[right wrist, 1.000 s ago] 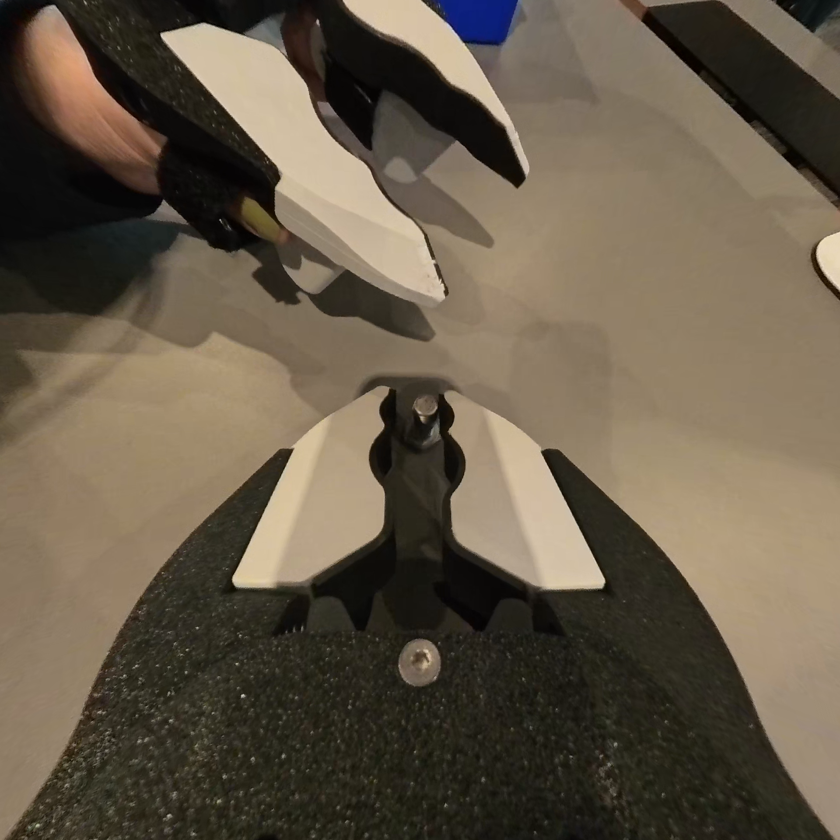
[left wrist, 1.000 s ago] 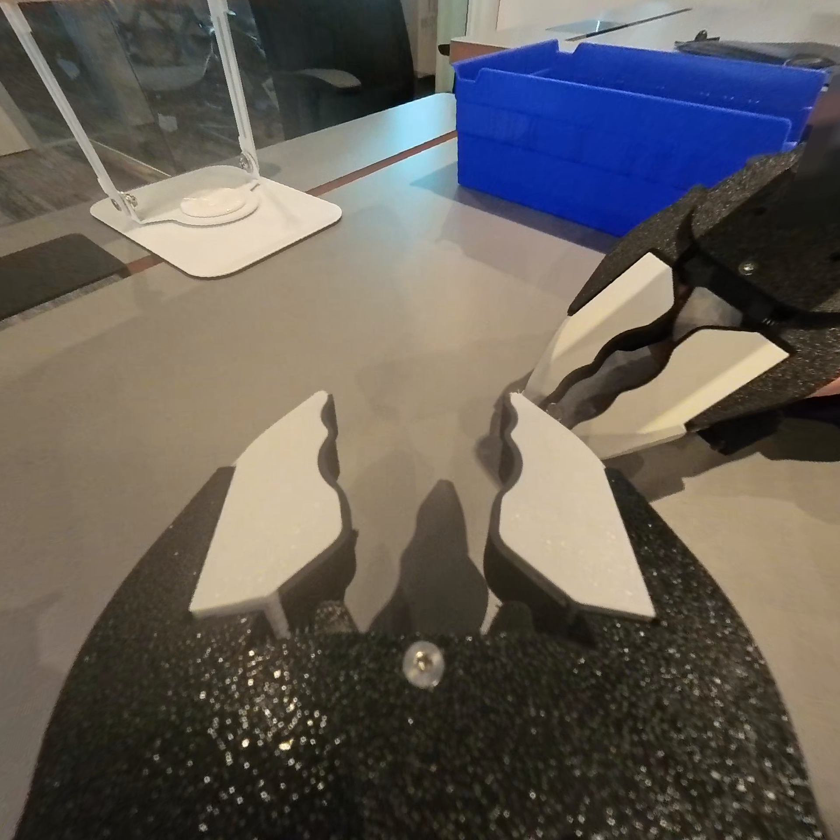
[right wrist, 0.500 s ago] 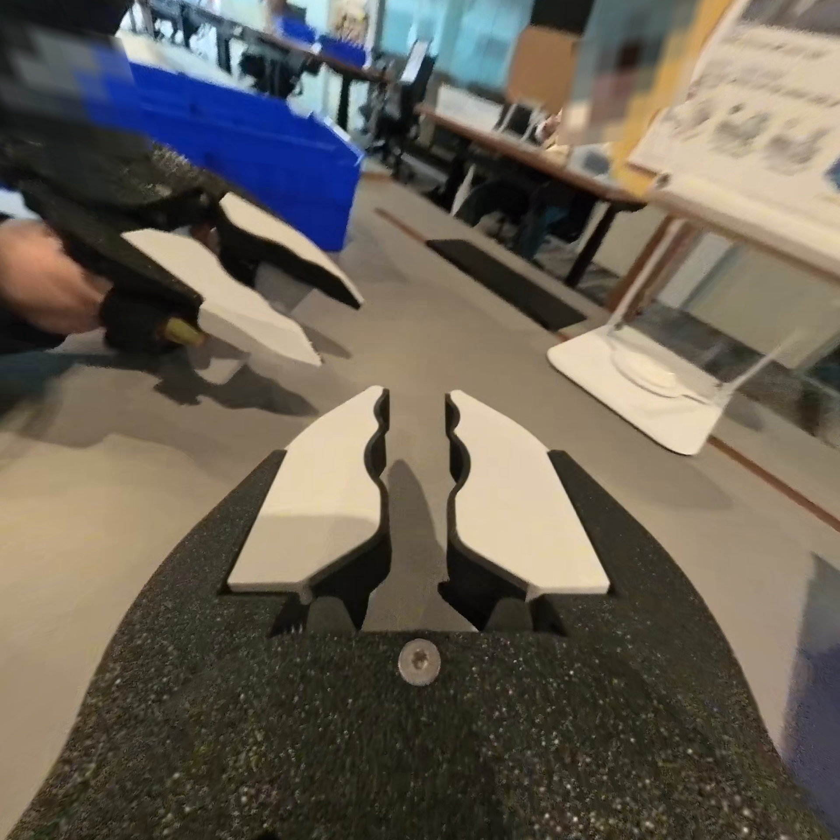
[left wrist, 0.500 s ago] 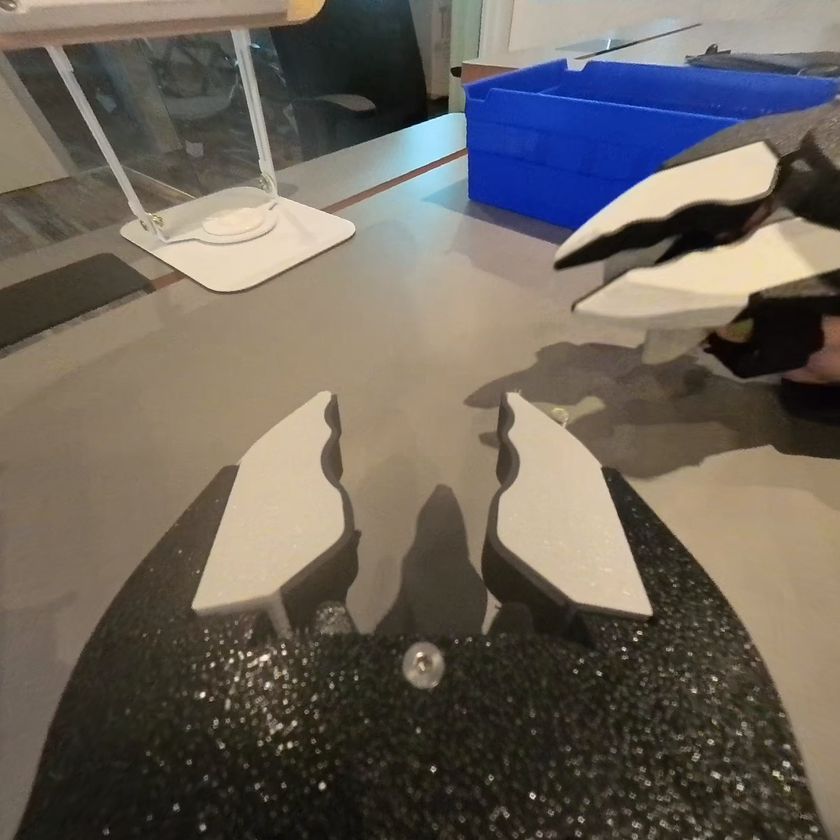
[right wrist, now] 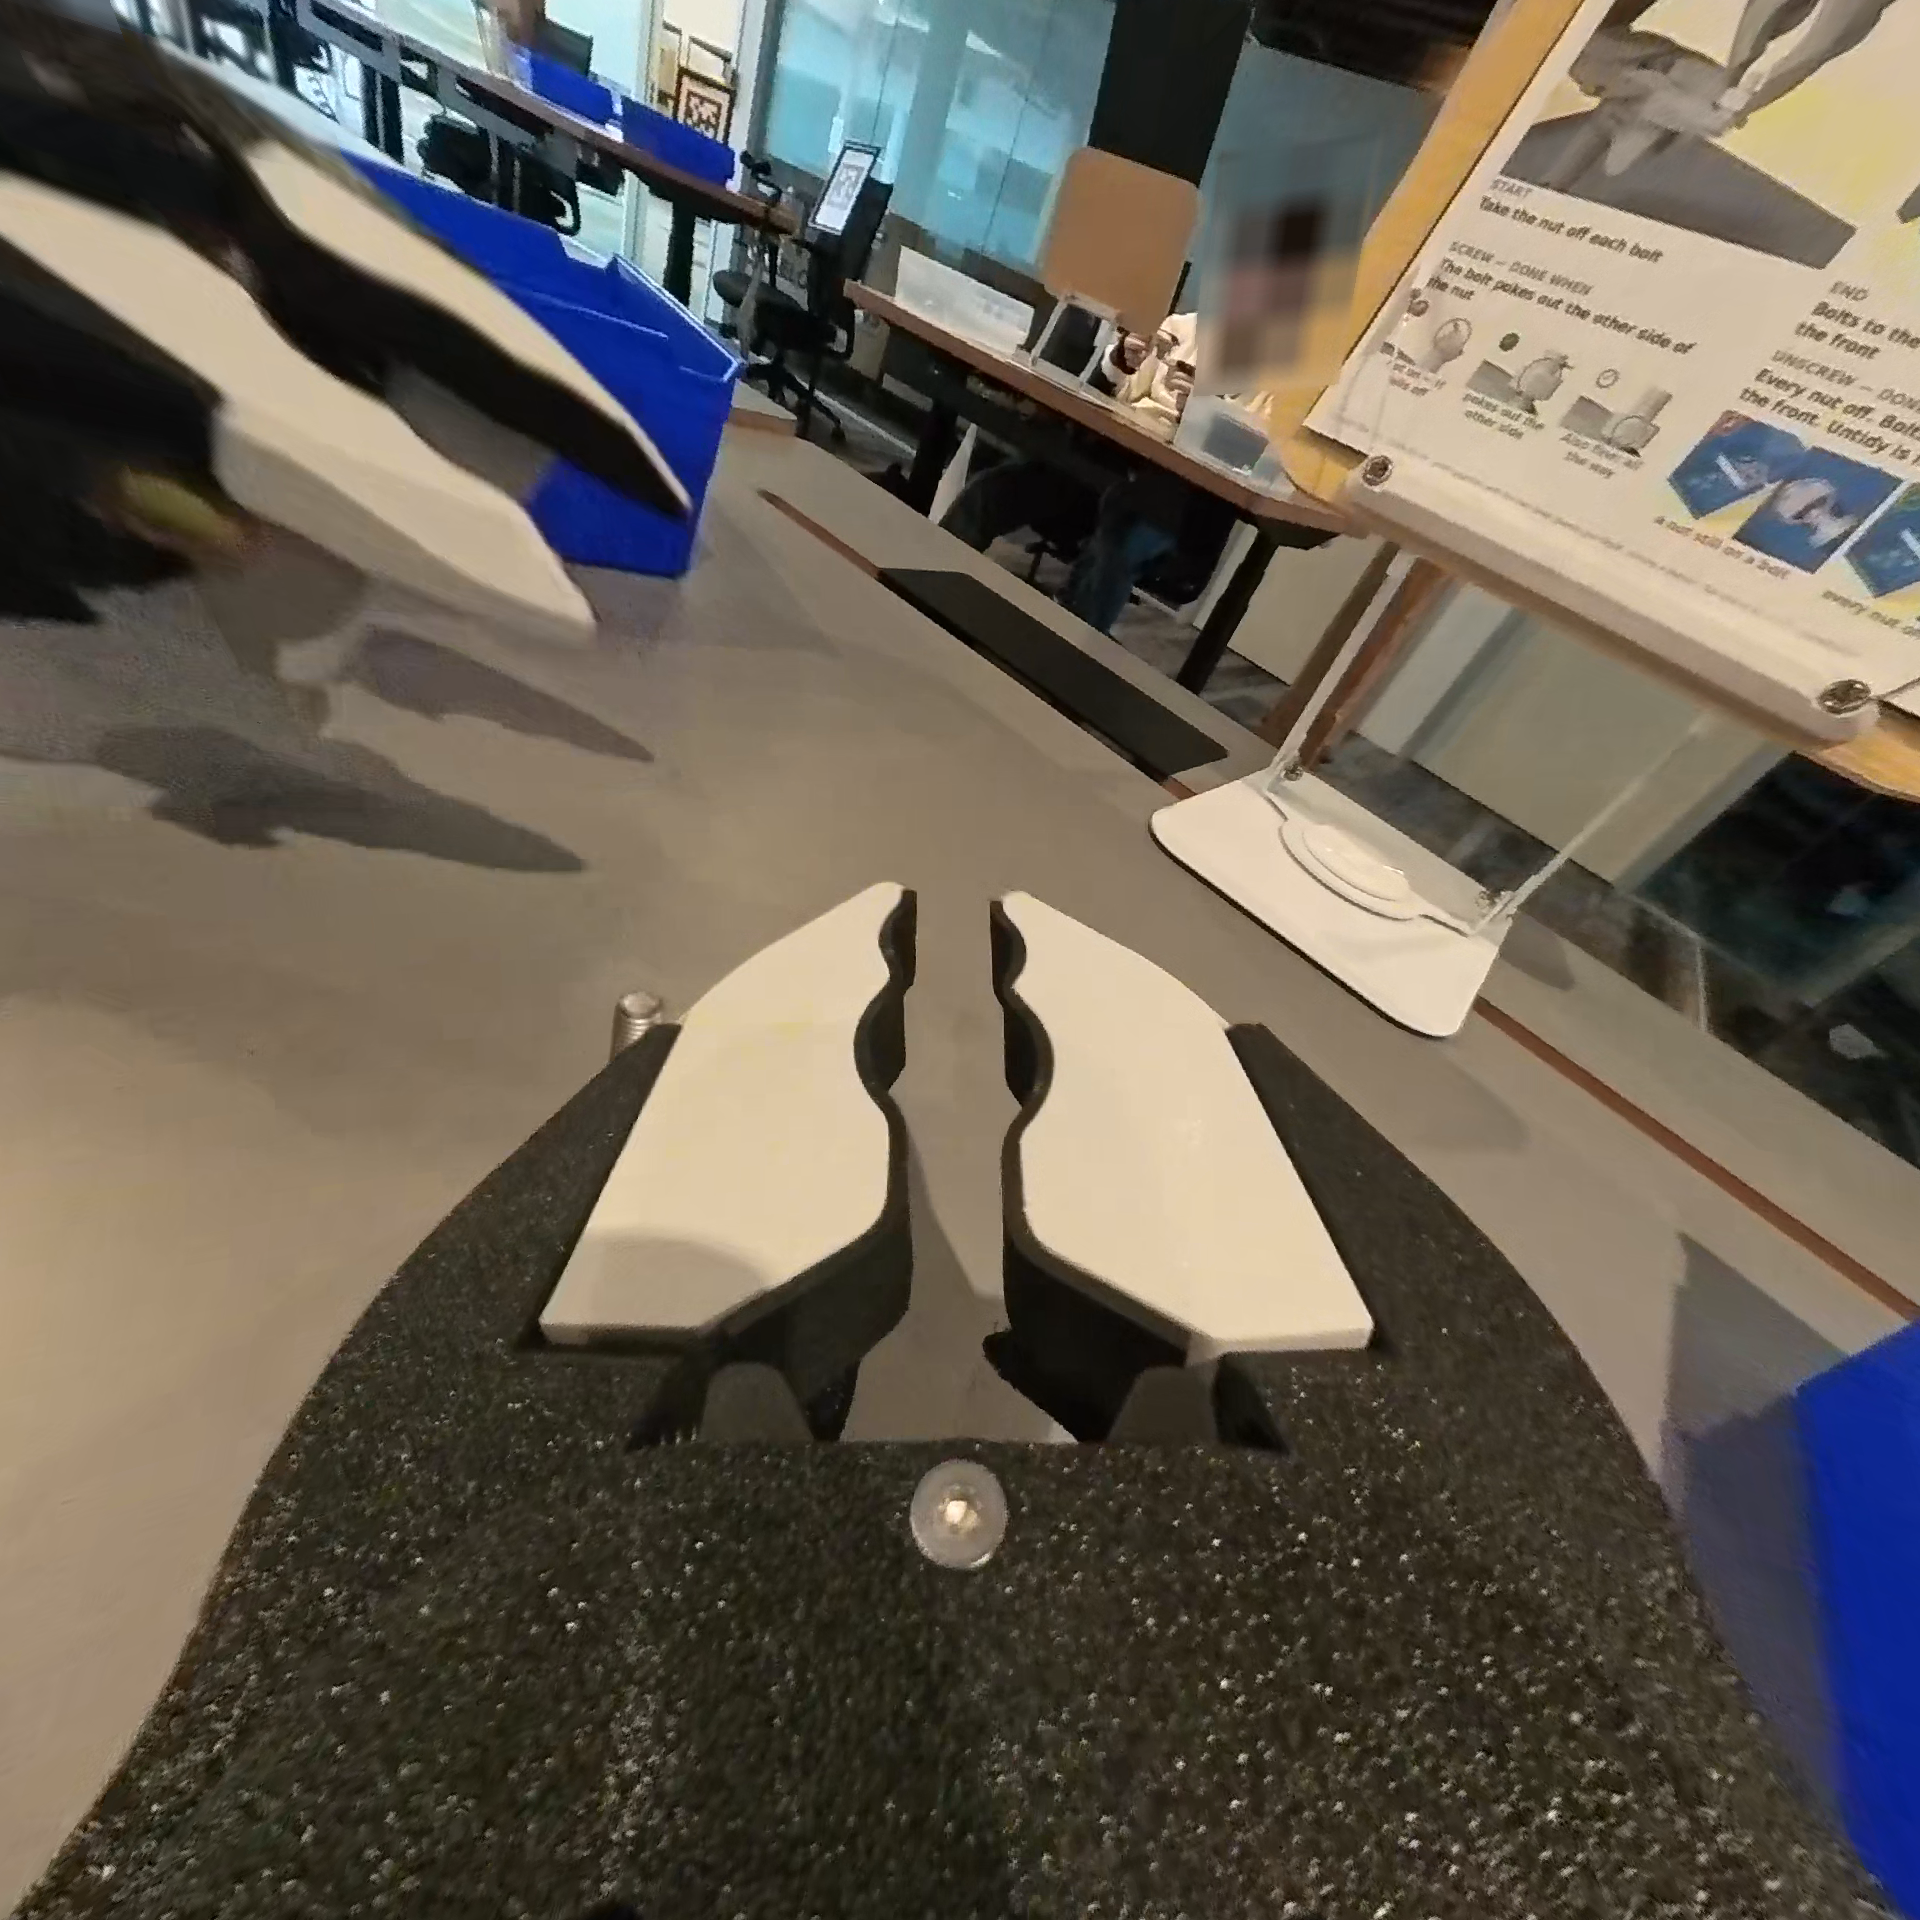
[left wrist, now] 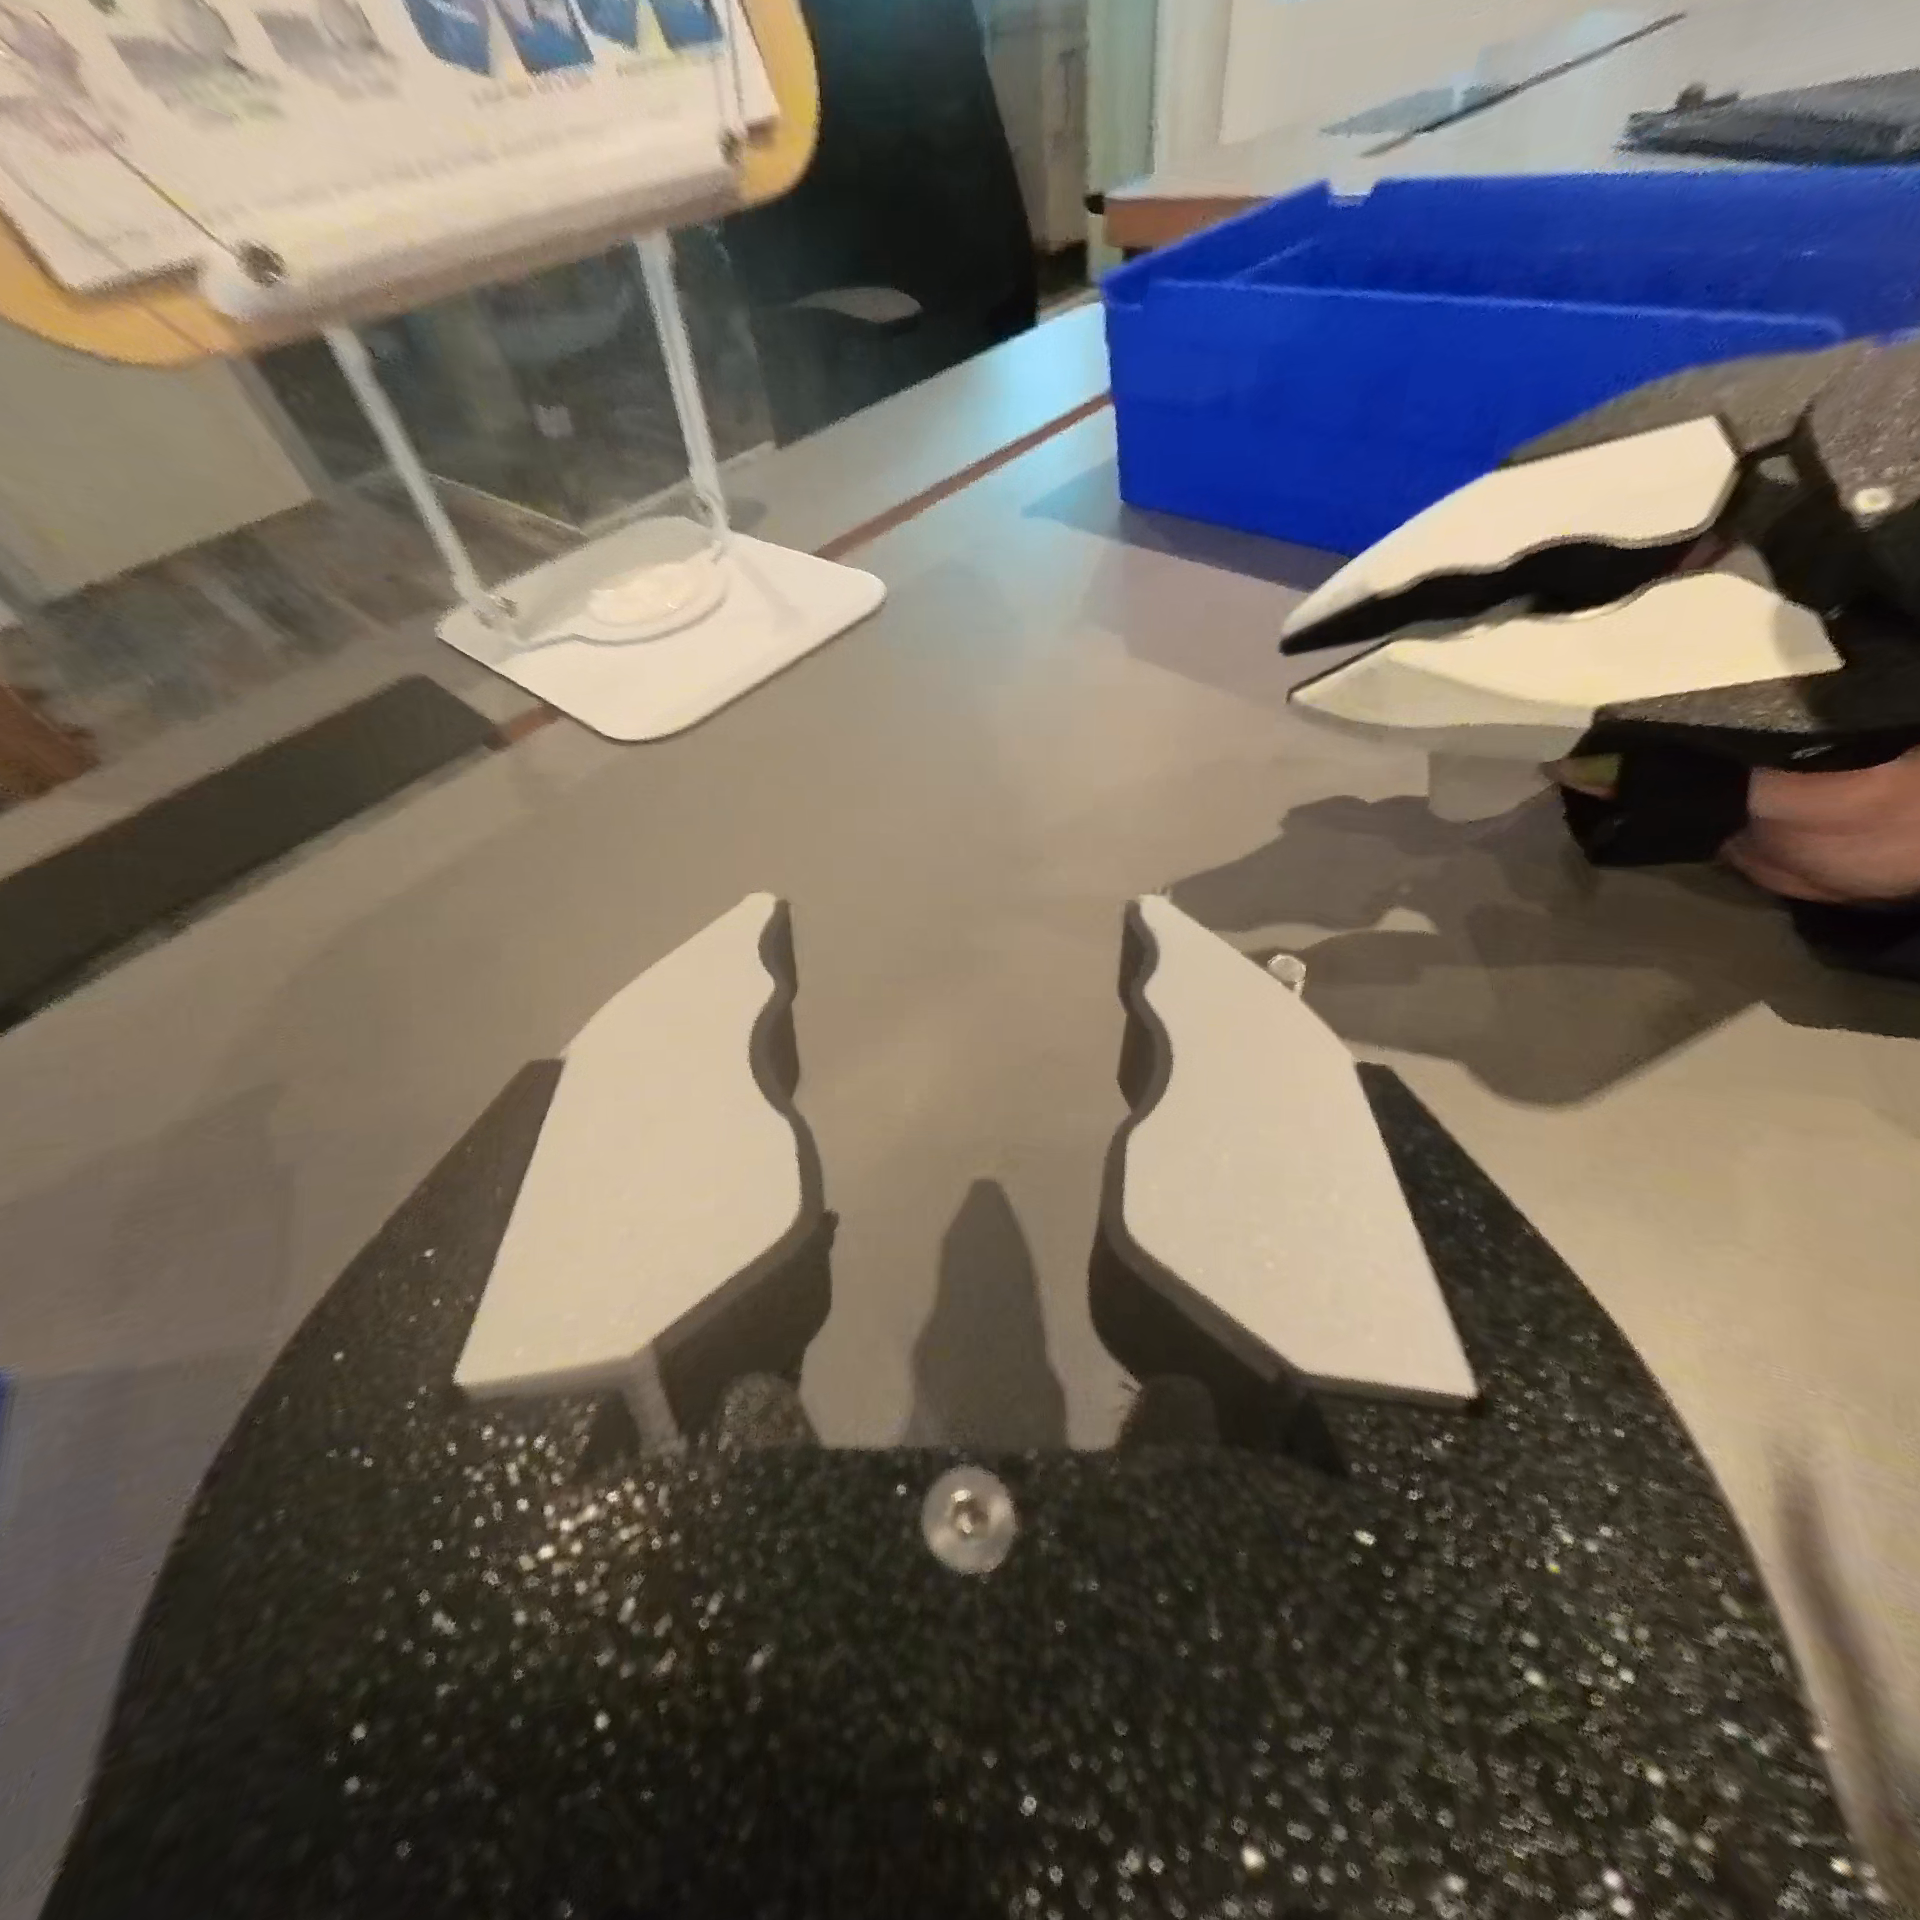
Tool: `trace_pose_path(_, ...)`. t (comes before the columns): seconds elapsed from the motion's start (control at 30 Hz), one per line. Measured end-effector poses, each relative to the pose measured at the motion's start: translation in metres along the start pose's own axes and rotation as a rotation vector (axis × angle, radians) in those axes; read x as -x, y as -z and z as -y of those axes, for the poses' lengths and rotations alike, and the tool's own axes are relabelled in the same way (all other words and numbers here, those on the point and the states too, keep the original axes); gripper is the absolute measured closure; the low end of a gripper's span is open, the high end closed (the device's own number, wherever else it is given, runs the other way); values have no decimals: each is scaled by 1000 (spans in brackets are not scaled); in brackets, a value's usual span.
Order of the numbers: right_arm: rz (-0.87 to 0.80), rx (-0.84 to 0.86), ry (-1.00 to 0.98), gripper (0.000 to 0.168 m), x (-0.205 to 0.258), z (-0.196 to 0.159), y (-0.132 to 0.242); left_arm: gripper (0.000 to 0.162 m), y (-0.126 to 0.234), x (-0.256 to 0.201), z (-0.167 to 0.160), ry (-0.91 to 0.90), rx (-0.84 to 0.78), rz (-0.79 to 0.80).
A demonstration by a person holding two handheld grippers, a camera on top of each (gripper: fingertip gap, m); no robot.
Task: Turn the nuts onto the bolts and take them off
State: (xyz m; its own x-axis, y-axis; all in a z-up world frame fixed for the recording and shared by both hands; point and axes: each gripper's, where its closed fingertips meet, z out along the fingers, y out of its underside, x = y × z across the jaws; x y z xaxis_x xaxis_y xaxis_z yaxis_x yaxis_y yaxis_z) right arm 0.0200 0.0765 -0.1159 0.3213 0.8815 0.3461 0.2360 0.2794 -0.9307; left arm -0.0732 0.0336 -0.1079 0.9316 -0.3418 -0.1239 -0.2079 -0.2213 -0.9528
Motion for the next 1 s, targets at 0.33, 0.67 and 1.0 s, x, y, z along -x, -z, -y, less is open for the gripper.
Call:
trace_pose_path(0.33, -132, 25, 38, 156, -19, -5, 2, 120, 196, 126, 15, -45, 32, 415)
trace_pose_path(0.67, -327, 191, 177, 162, -42, -25, 0, 129, 231, 173, -80, -272, 509, -54)
trace_pose_path(1.0, -400, 320, 169, 163, -57, -46, -3, 137, 229, 145, -139, -303, 818, -620)
